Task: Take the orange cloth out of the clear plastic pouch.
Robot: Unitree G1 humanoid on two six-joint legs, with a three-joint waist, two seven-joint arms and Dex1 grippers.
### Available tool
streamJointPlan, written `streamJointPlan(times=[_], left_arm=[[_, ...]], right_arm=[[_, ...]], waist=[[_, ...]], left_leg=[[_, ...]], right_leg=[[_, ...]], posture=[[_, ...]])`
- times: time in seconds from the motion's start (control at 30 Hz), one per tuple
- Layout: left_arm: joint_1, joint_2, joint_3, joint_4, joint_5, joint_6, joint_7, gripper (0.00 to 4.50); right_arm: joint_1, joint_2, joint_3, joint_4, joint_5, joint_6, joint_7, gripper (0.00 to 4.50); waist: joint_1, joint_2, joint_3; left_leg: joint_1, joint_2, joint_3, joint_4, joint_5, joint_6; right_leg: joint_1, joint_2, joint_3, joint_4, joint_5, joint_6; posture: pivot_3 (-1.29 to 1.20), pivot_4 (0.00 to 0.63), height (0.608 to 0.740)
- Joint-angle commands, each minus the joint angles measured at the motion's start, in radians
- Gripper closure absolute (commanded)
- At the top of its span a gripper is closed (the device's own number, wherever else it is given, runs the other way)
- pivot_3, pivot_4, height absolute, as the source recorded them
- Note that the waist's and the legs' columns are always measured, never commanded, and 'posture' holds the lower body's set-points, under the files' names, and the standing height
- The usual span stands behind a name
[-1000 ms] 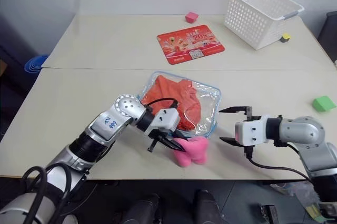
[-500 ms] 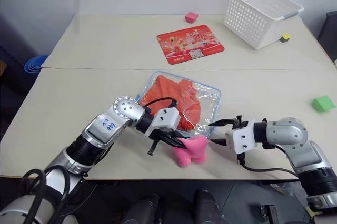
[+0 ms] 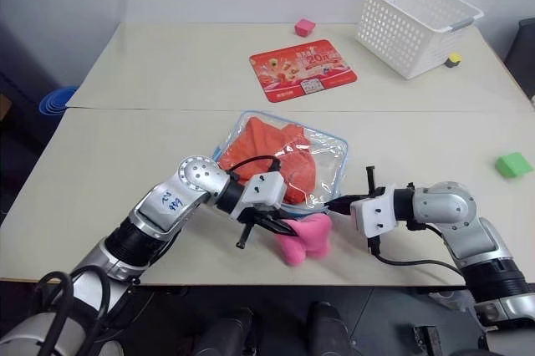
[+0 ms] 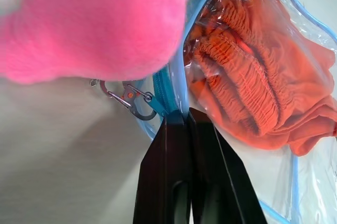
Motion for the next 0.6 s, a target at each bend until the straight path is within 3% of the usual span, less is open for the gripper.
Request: streamJointPlan(times=[0.03, 0.3, 0.6], left_arm=[[0.028, 0.011, 0.067, -0.053, -0.036, 0.035, 0.031, 4.50], [0.250, 0.181, 0.321, -0.294, -0.167, 0.219, 0.120, 4.50], [0.562, 0.322, 0.775, -0.452, -0.341, 0.430, 0.262, 4.50]], right_arm=[[-0.024, -0.015, -0.019, 0.019, 0.000, -0.030, -0.009, 4.48], [-0.099, -0.081, -0.021, 0.171, -0.001, -0.163, 0.043, 4.48], [-0.129, -0.172, -0.017, 0.276, 0.036, -0.259, 0.127, 4.48]], waist=[[0.000, 0.000, 0.000], [-0.022, 0.000, 0.000], [-0.024, 0.000, 0.000]], left_leg=[[0.000, 0.000, 0.000, 0.000, 0.000, 0.000], [0.000, 0.002, -0.001, -0.001, 0.000, -0.001], [0.001, 0.002, -0.002, -0.001, 0.000, -0.002]], right_leg=[[0.000, 0.000, 0.000, 0.000, 0.000, 0.000], [0.000, -0.003, 0.001, 0.000, 0.000, 0.000], [0.001, -0.004, 0.001, -0.002, 0.000, -0.001]], posture=[[0.00, 0.150, 0.740], [0.00, 0.150, 0.740], [0.00, 0.150, 0.740]])
